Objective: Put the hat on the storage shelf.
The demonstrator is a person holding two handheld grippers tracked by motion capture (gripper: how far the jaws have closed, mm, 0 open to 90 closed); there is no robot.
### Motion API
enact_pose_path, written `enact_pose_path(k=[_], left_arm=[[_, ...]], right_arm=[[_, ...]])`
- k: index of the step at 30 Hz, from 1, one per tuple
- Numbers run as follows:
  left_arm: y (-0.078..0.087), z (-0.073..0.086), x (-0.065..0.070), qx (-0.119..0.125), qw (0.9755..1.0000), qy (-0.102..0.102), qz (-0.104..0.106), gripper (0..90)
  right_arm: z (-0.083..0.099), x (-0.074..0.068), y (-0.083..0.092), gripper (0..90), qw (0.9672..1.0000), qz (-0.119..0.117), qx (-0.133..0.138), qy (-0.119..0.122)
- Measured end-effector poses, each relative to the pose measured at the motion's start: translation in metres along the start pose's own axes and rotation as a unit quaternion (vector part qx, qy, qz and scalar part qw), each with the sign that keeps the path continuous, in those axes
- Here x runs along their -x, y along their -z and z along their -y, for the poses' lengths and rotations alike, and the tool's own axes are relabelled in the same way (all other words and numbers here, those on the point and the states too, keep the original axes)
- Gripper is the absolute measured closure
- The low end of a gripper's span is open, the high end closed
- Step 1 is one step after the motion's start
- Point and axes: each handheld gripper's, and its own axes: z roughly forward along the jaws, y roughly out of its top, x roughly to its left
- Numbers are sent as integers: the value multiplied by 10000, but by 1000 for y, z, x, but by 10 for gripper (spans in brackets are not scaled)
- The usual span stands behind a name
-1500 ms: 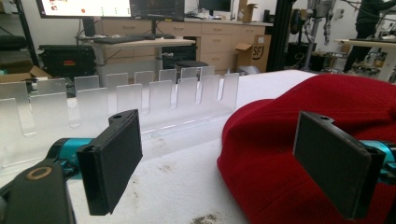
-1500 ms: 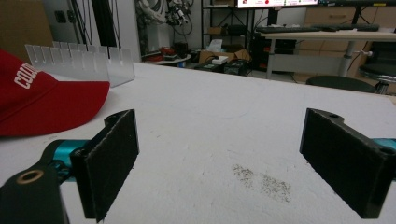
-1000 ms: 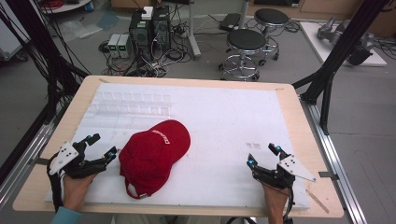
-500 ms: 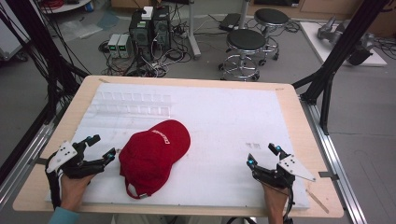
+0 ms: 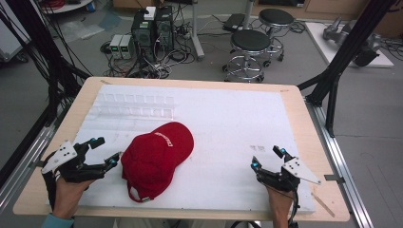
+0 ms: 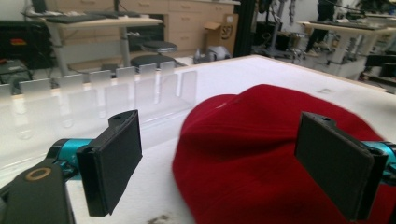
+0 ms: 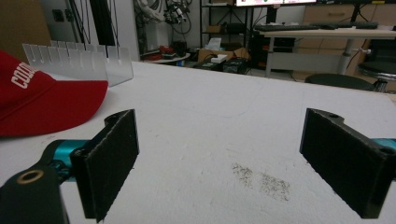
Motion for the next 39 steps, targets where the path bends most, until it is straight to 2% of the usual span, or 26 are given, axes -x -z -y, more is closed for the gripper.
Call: enact_pose_path(k=[2,4,6,7,11,14,16,20,22,26,28,29,35,39], left_arm=[[-1,-7,6,-170,9997,91,161,153],[-2,-13,11,-366,9990,121,241,155],[-3,-15,13,-414,9987,141,269,155],[-5,-19,19,-546,9978,160,349,155],[-13,-20,29,-722,9964,160,419,155],[-20,-18,34,-749,9957,193,519,155],[-21,-17,36,-770,9955,199,519,155],[-27,-14,43,-965,9940,193,482,155],[-32,-13,48,-1109,9929,156,408,155],[-36,-13,53,-1236,9919,128,252,156],[-37,-13,54,-1291,9913,142,205,156],[-38,-13,55,-1336,9907,211,176,156],[-41,-12,55,-1456,9889,288,115,155],[-41,-12,59,-1456,9888,284,163,155]], right_arm=[[0,0,0,107,10000,-1,-1,6],[0,0,0,107,10000,0,1,11],[0,0,0,107,10000,2,-3,21],[0,0,0,107,10000,-2,-7,20],[0,-1,0,107,10000,-10,-10,42],[0,0,0,107,10000,-12,1,67],[0,0,0,107,10000,-17,1,71],[0,0,0,107,10000,-26,6,65],[0,0,0,107,10000,-28,8,66],[0,-1,0,107,10000,-27,5,60],[0,-1,0,107,10000,-23,27,81],[0,-1,0,107,10000,-23,27,81],[0,-1,0,107,9999,-19,31,96],[0,-1,0,107,10000,-23,18,77]])
